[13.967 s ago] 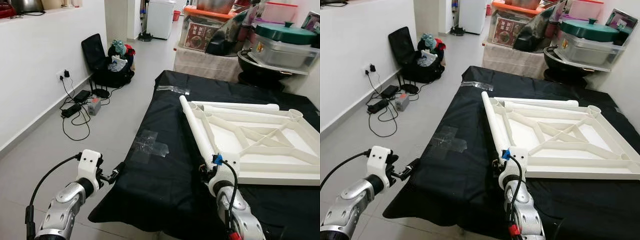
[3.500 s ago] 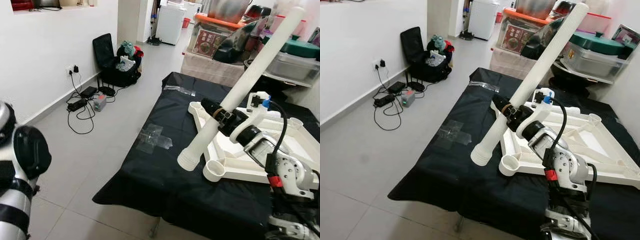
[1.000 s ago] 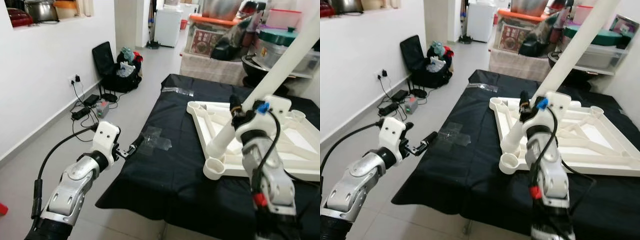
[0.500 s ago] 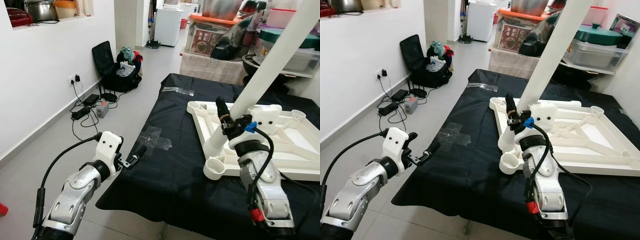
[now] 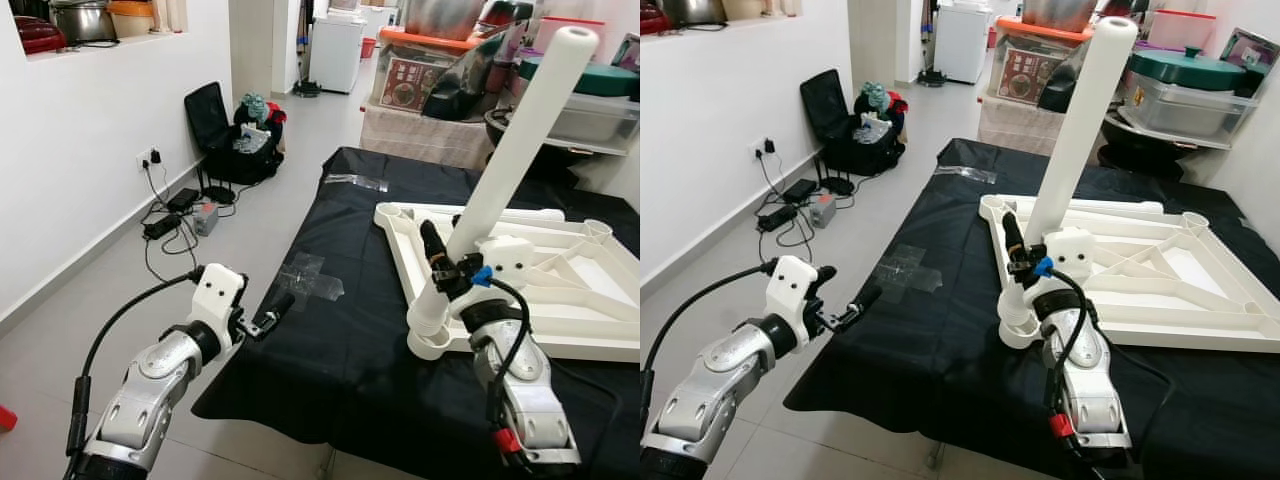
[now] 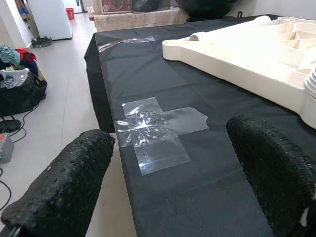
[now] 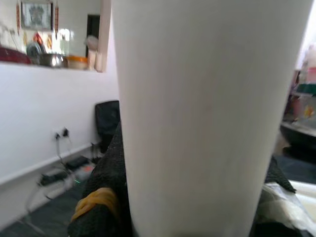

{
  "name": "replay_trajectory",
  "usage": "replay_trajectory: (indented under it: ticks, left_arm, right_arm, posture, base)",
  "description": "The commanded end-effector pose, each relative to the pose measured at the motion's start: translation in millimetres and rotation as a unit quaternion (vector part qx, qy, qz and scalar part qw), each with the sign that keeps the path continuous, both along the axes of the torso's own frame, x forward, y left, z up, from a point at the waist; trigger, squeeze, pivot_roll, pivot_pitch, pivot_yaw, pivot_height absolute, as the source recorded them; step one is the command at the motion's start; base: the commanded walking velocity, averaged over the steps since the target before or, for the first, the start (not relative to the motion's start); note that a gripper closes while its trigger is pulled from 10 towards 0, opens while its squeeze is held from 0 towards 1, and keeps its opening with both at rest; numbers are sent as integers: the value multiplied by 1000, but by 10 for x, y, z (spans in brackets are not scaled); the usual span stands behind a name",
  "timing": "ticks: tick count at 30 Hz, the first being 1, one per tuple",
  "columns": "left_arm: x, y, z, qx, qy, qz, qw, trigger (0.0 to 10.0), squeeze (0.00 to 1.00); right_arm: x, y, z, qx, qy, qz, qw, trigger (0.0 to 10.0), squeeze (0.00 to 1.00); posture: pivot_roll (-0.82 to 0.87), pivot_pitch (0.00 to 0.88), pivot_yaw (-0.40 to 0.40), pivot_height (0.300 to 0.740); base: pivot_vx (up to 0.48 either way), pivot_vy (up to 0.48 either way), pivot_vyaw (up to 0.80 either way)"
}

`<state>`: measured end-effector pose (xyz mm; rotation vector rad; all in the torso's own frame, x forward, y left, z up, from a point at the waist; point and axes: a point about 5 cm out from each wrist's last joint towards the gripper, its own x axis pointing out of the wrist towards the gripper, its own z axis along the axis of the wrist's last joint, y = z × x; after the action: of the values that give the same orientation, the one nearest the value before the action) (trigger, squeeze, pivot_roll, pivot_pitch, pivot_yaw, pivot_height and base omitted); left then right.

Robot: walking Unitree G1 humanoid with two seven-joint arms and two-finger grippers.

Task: Building children table

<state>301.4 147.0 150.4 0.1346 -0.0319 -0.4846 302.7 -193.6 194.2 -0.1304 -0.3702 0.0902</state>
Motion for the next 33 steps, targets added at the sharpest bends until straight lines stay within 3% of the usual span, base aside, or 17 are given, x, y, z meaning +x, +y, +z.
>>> replay_trajectory:
  ticks: [1, 11, 13, 23, 29, 30, 33]
  left_arm:
    - [-8, -25, -10, -2, -1, -4, 1000, 10000, 0]
    - [-14, -35, -32, -2, 3, -7, 1000, 10000, 0]
    - [-7, -38, -49, -4, 7, -7, 1000, 10000, 0]
    - [-23, -20, -89, -6, 16, -5, 1000, 10000, 0]
    - [-25, -19, -106, -12, 24, -4, 1000, 10000, 0]
    - [-24, -23, -106, -15, 26, -4, 1000, 10000, 0]
    - [-25, -26, -108, -16, 27, -5, 1000, 10000, 0]
  right_arm:
    - [1, -62, -50, -8, 5, -11, 1000, 10000, 0]
    - [12, -174, -137, -11, 39, 1, 999, 10000, 0]
    - [-6, -116, -163, -7, 49, 38, 998, 10000, 0]
    - [-63, 111, -227, -4, 70, 105, 992, 10000, 0]
    - [-96, 203, -297, 63, 95, 141, 983, 10000, 0]
    - [-112, 309, -237, 110, 91, 180, 973, 10000, 0]
    - [-127, 372, -197, 129, 89, 205, 966, 10000, 0]
  posture:
    - [62, 0, -95, 740]
    - [54, 0, -96, 740]
    - [49, 0, -97, 740]
    - [47, 0, -104, 740]
    - [49, 0, -104, 740]
    - [50, 0, -107, 740]
    - [51, 0, -107, 740]
  base:
    - [0, 0, 0]
    - [0, 0, 0]
    - [0, 0, 0]
    - [0, 0, 0]
    - [0, 0, 0]
    - [0, 0, 0]
    - [0, 0, 0]
